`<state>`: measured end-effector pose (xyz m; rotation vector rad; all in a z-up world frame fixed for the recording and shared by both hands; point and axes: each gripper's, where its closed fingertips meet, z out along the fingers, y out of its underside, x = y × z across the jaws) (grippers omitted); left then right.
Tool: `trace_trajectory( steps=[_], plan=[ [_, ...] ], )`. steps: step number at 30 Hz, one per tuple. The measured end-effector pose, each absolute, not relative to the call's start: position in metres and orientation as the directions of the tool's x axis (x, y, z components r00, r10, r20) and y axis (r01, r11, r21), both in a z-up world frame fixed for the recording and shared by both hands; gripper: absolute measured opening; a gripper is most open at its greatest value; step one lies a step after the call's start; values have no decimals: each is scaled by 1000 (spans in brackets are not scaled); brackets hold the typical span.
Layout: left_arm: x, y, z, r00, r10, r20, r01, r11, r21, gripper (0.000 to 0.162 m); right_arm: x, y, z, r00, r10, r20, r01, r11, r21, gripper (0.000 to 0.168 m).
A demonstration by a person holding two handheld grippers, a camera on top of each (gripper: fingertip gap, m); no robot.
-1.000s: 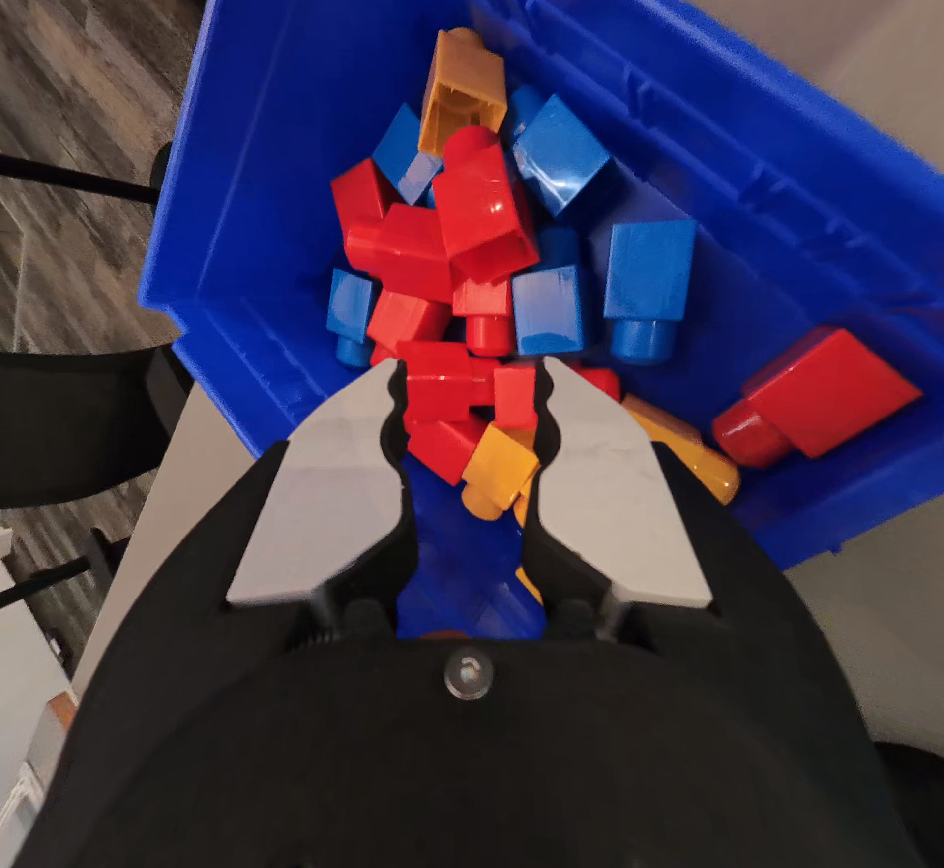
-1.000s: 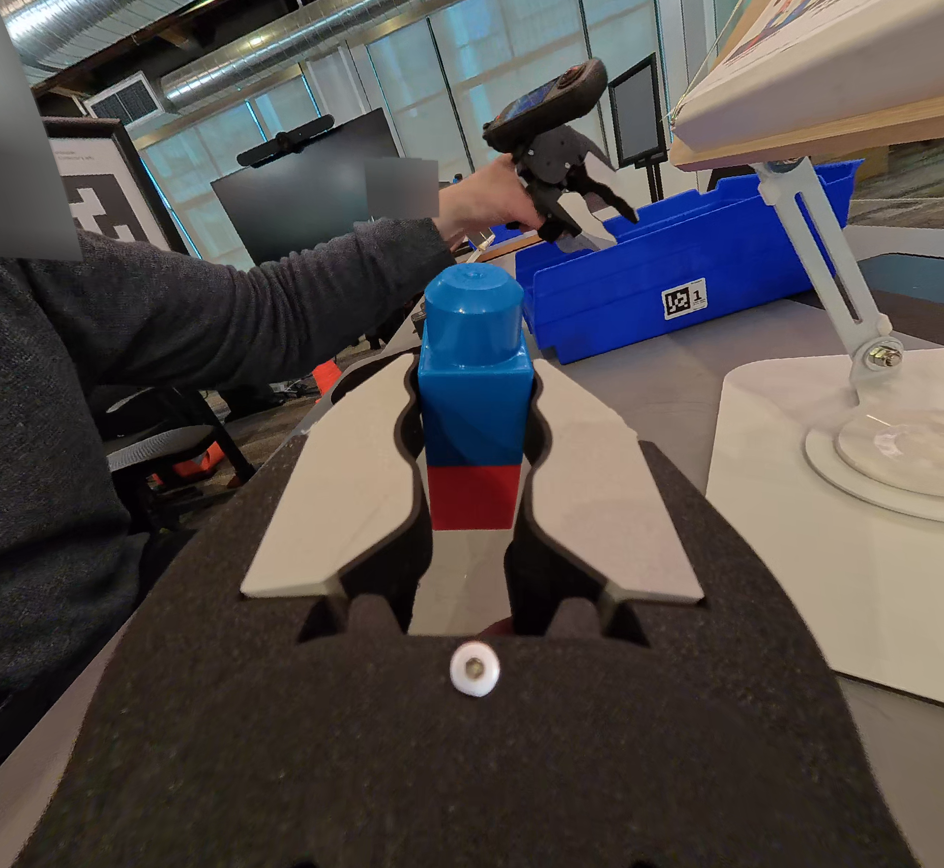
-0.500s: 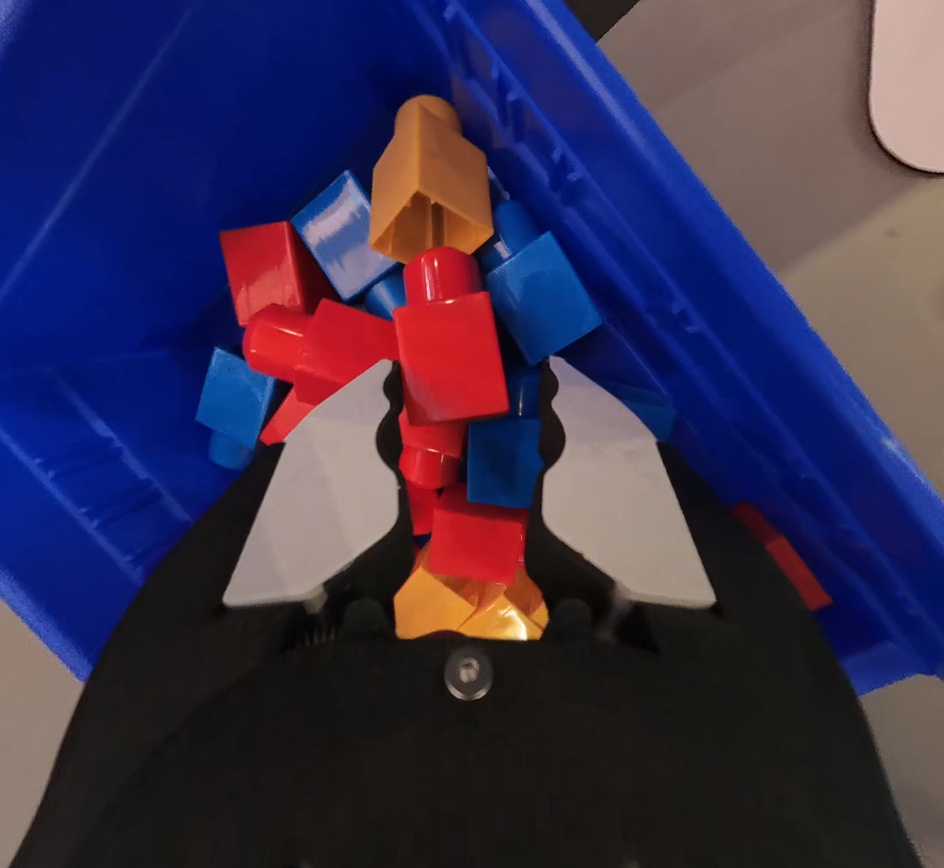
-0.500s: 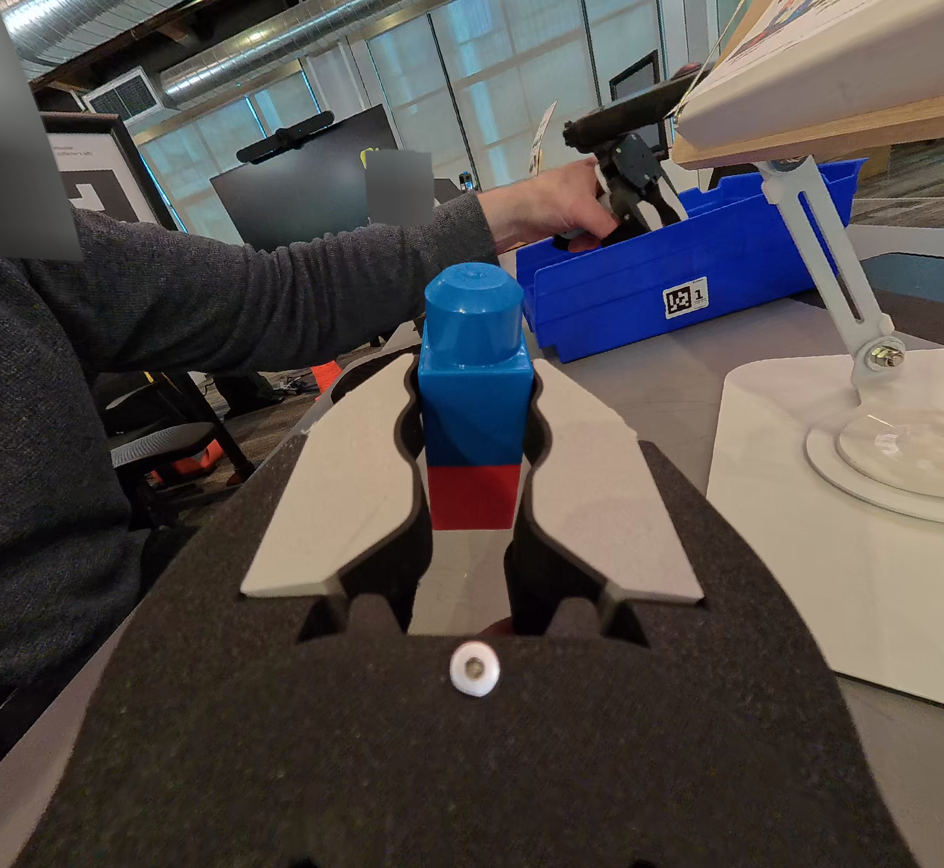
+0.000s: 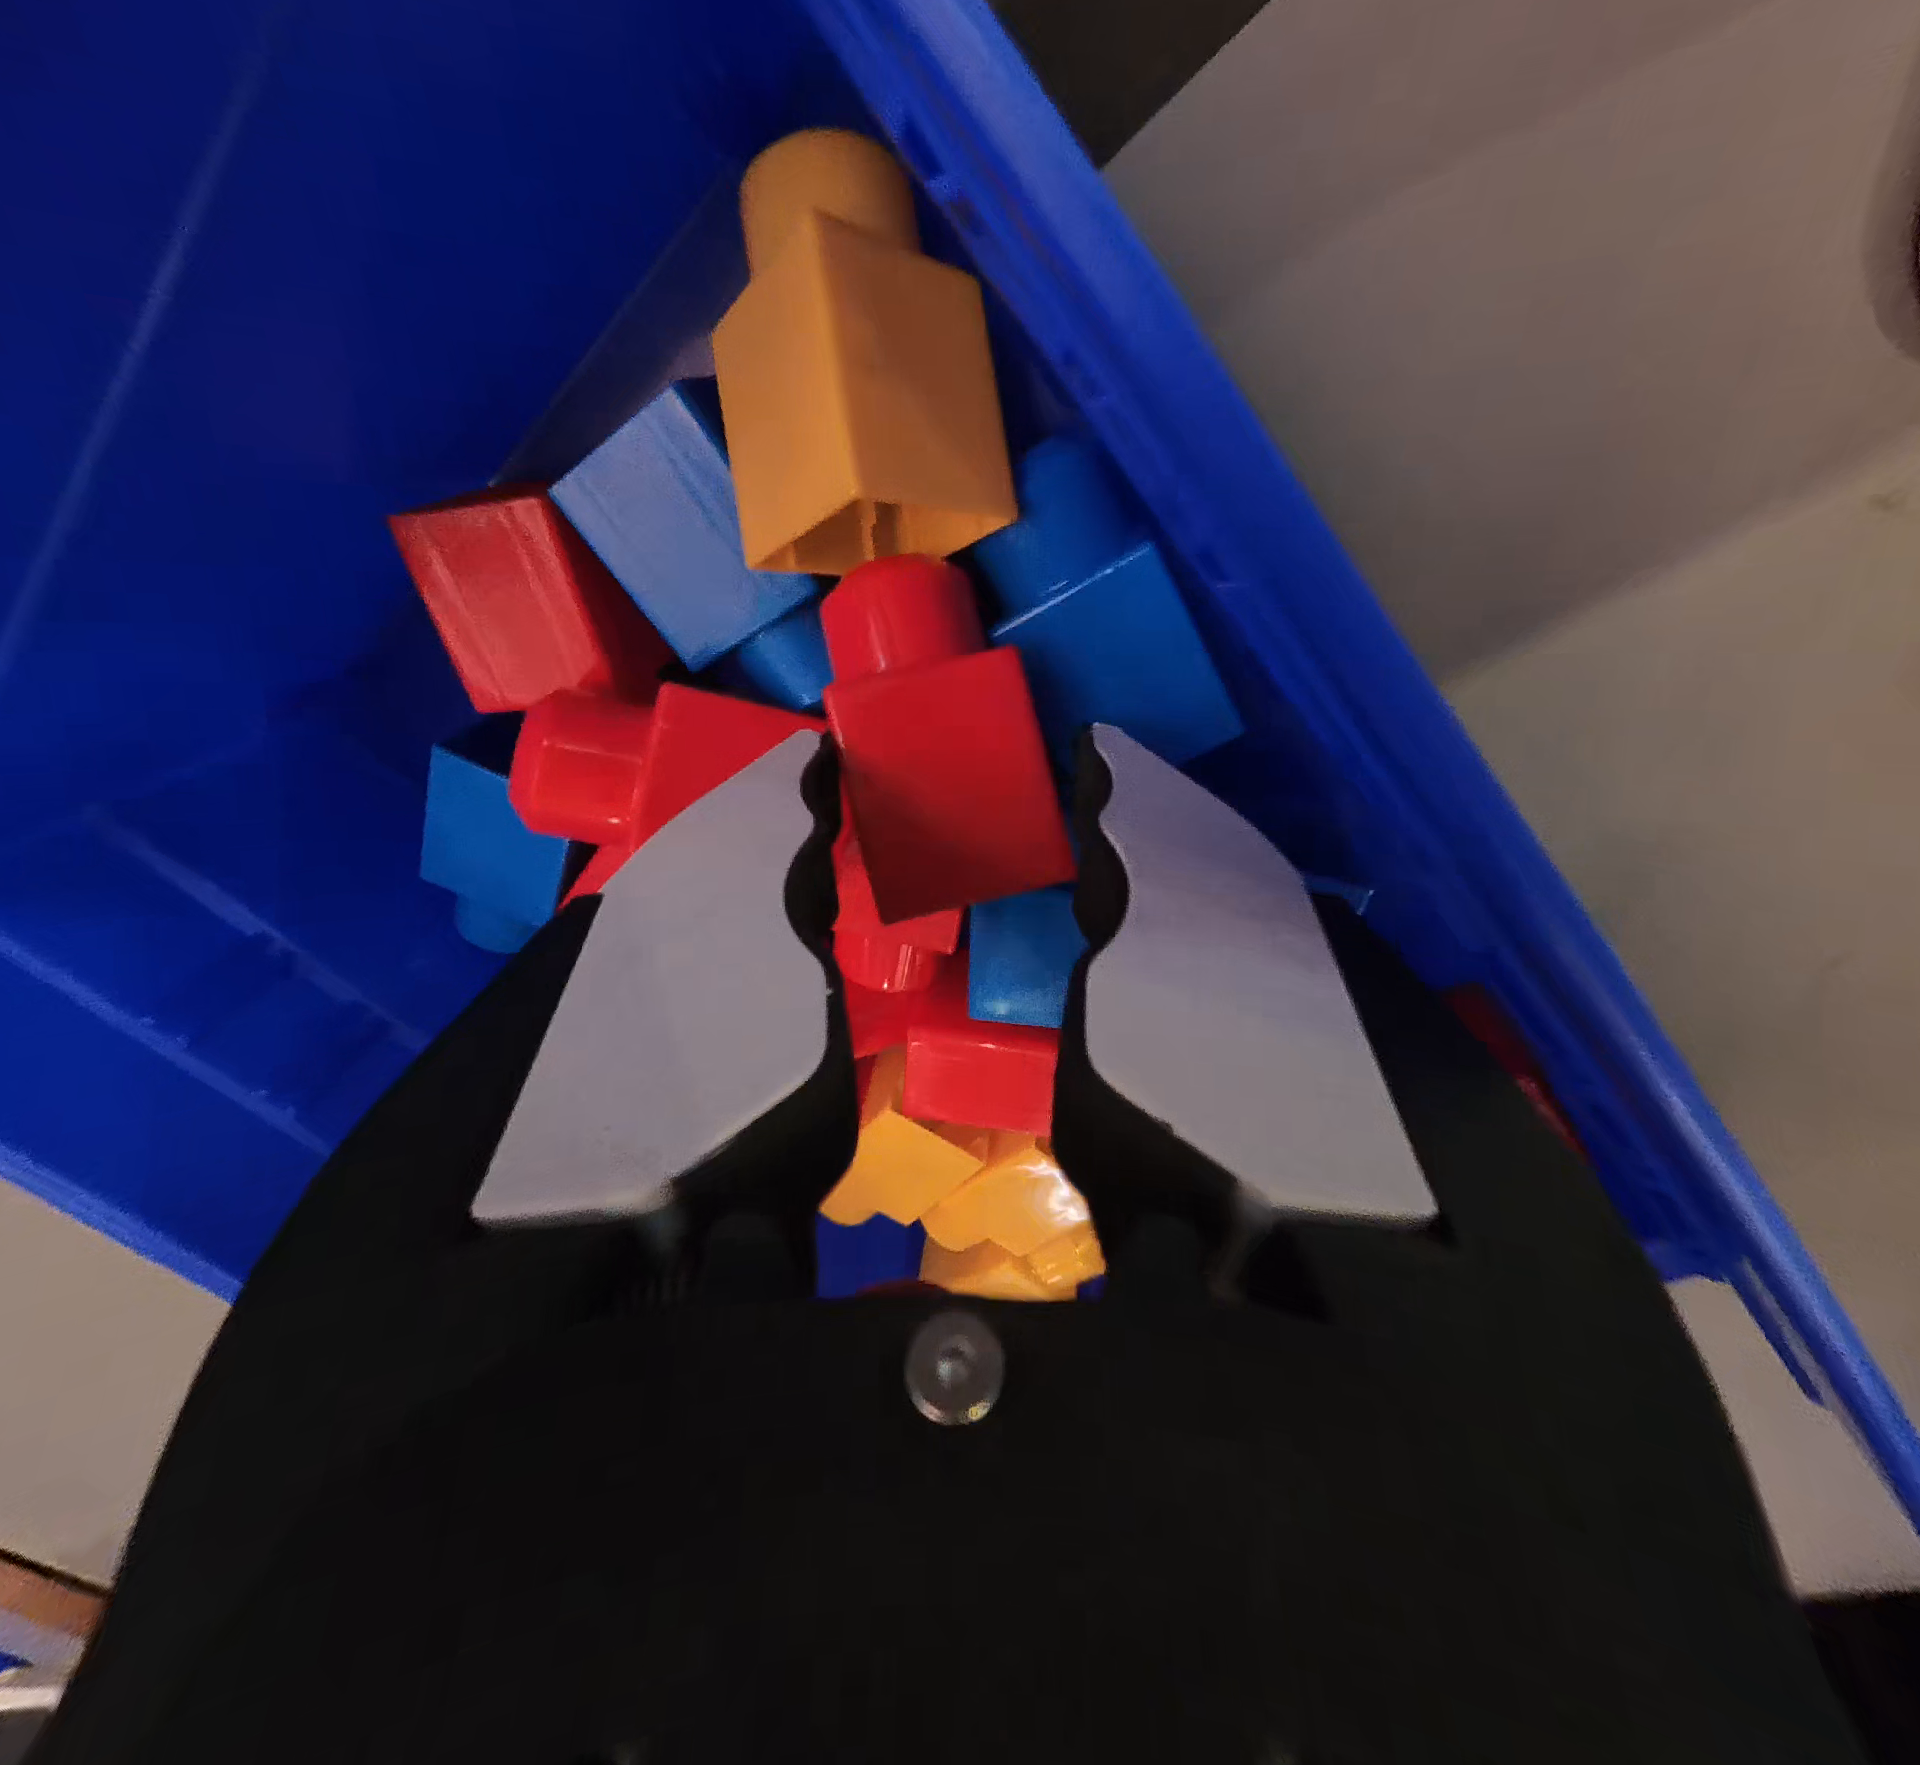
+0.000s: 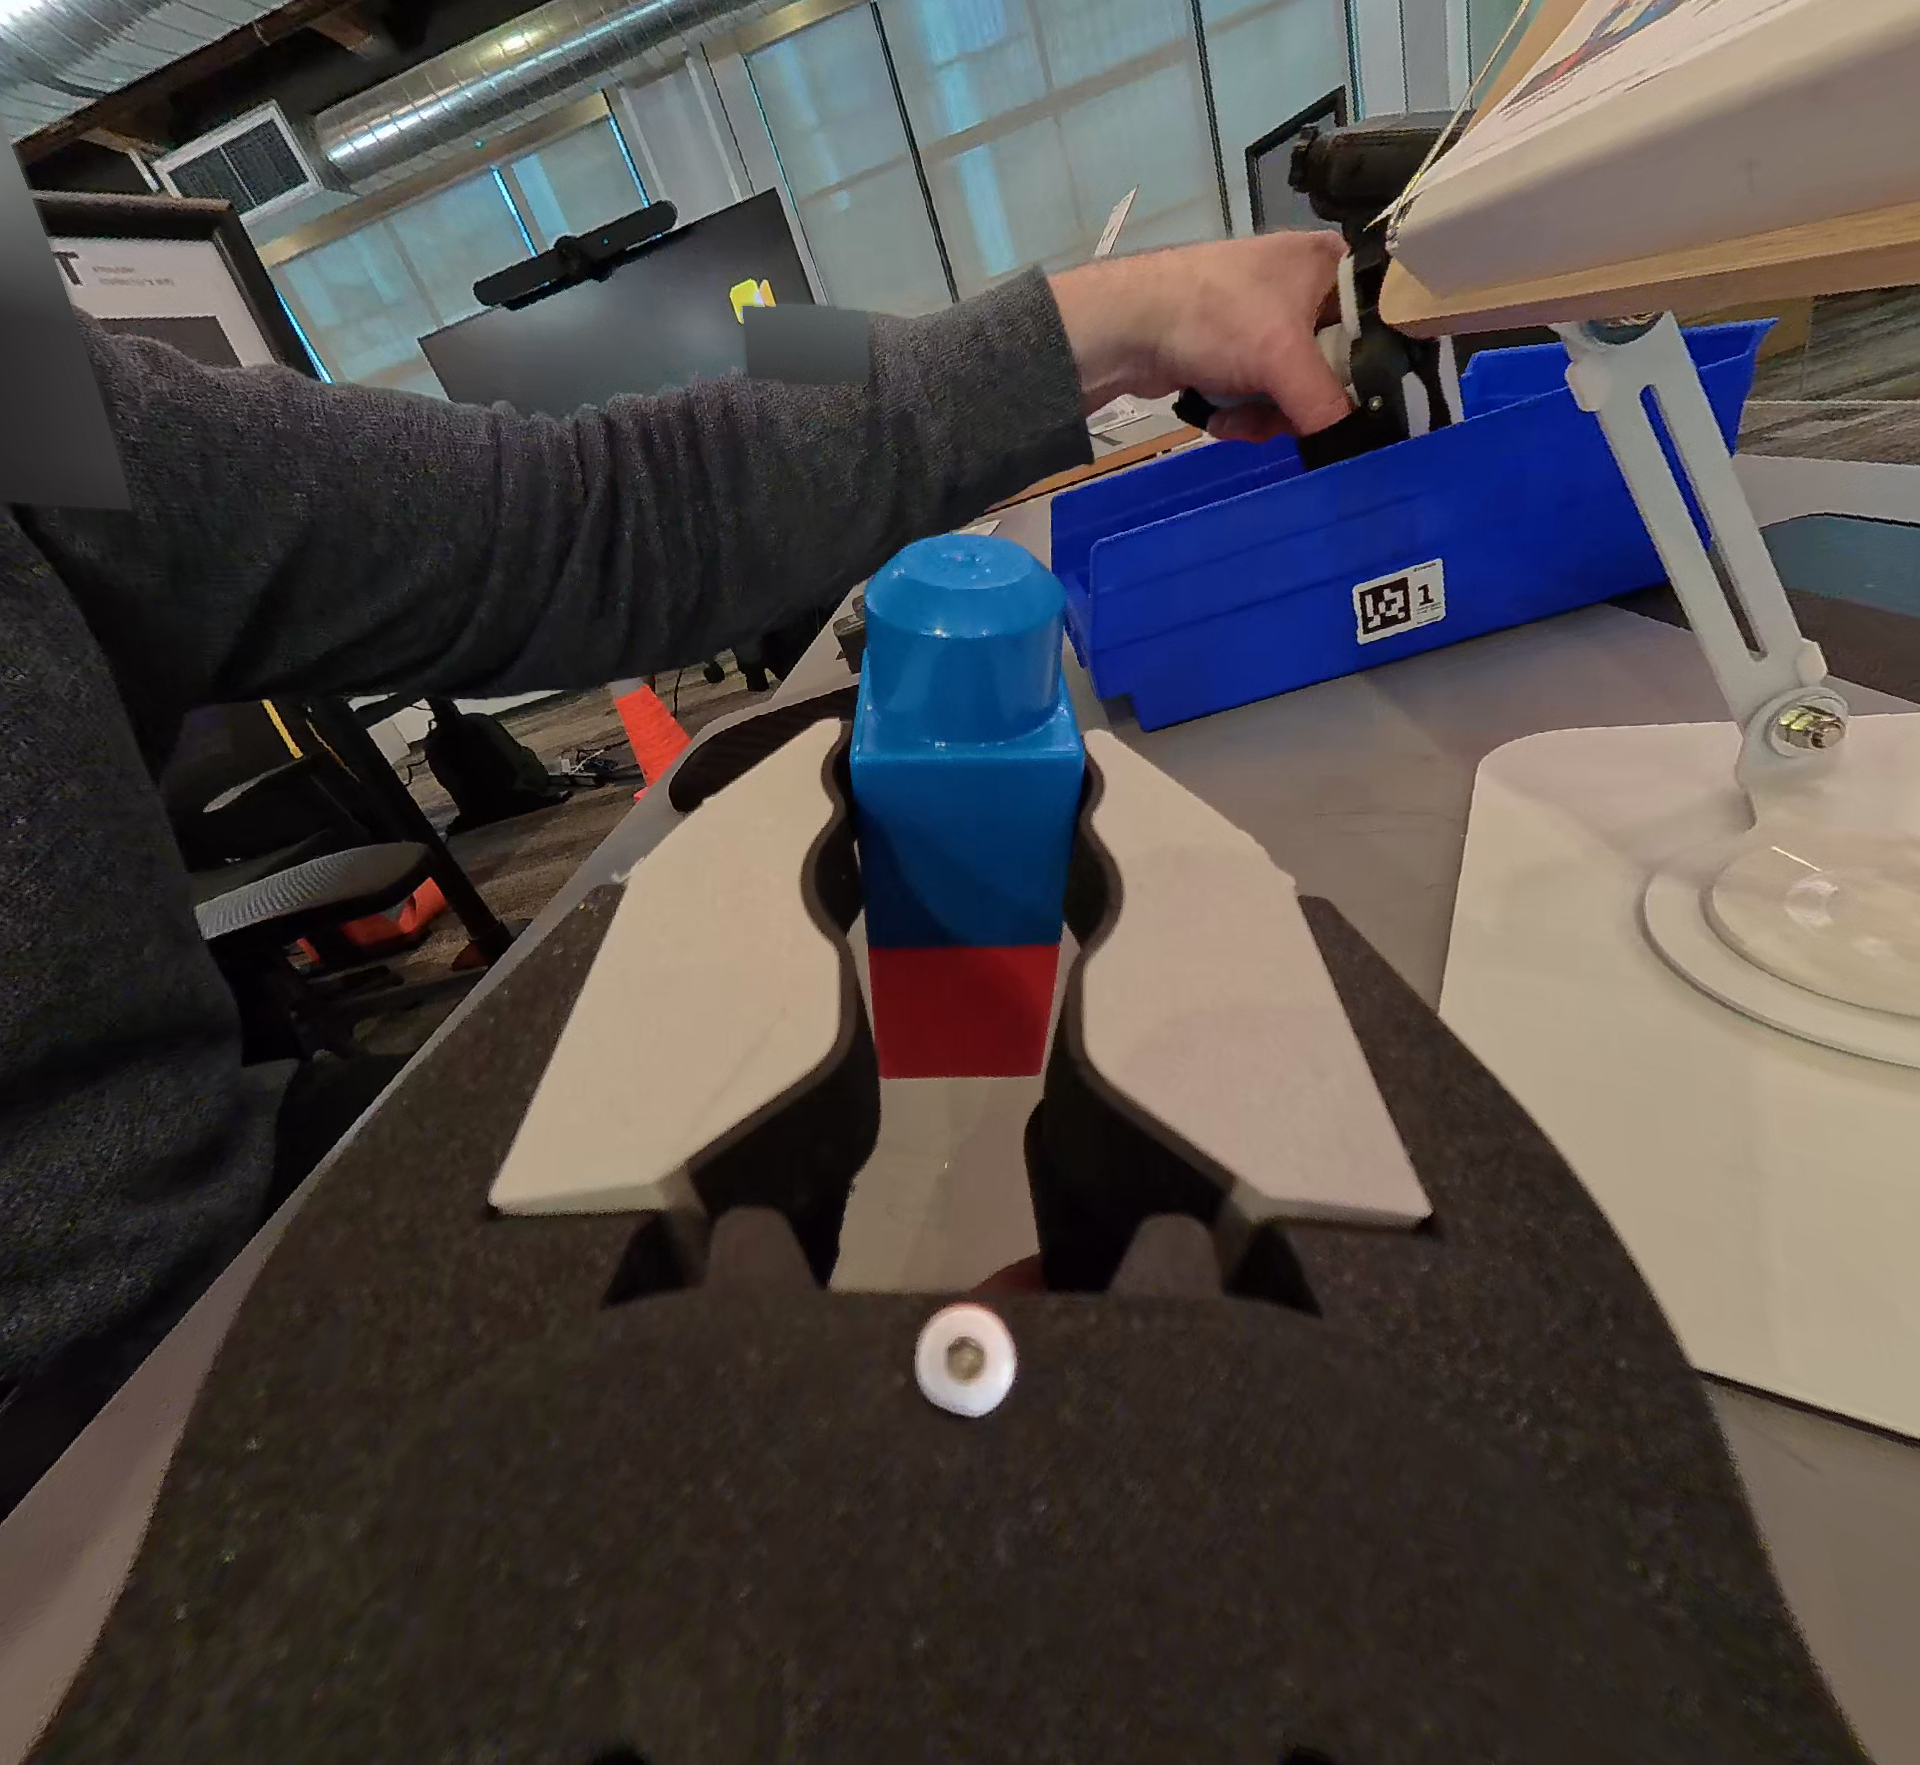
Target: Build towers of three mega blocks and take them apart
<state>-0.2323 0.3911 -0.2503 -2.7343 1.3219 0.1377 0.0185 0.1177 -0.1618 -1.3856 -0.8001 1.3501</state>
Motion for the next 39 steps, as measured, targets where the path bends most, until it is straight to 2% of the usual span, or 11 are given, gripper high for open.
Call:
trace_trajectory(
  steps=[4, 8, 12, 13, 16, 20, 23, 28, 34, 39],
  plan=[
    [-233, 393, -250, 621, -776, -108, -782, -623, -18, 38, 18, 117, -162, 158, 939, -305, -174, -278, -945, 36],
    [-231, 391, -244, 655, -752, -67, -754, -647, -114, 38, 18, 117, -162, 158, 939, -304, -173, -277, -945, 35],
    [-215, 383, -207, 697, -712, 90, -613, -656, -441, 38, 17, 117, -163, 160, 940, -302, -167, -276, -947, 35],
    [-206, 379, -189, 677, -722, 143, -548, -624, -557, 37, 17, 117, -163, 162, 940, -301, -163, -275, -947, 35],
    [-189, 354, -137, 597, -747, 294, -312, -553, -773, 38, 15, 116, -164, 166, 941, -293, -151, -270, -951, 35],
    [-152, 300, -87, 435, -842, 319, -98, -396, -913, 37, 13, 116, -166, 172, 943, -286, -135, -265, -955, 35],
    [-107, 252, -70, 312, -896, 316, 48, -318, -947, 37, 12, 115, -167, 175, 945, -278, -121, -259, -958, 36],
    [-26, 186, -75, 97, -928, 359, 193, -336, -922, 37, 11, 114, -167, 175, 945, -275, -119, -257, -959, 35],
    [37, 146, -97, -30, -930, 366, 226, -363, -904, 37, 12, 114, -167, 174, 945, -276, -121, -258, -959, 36],
    [58, 134, -103, -34, -947, 320, 174, -321, -931, 37, 12, 115, -167, 172, 945, -280, -122, -261, -957, 36]
  ],
)
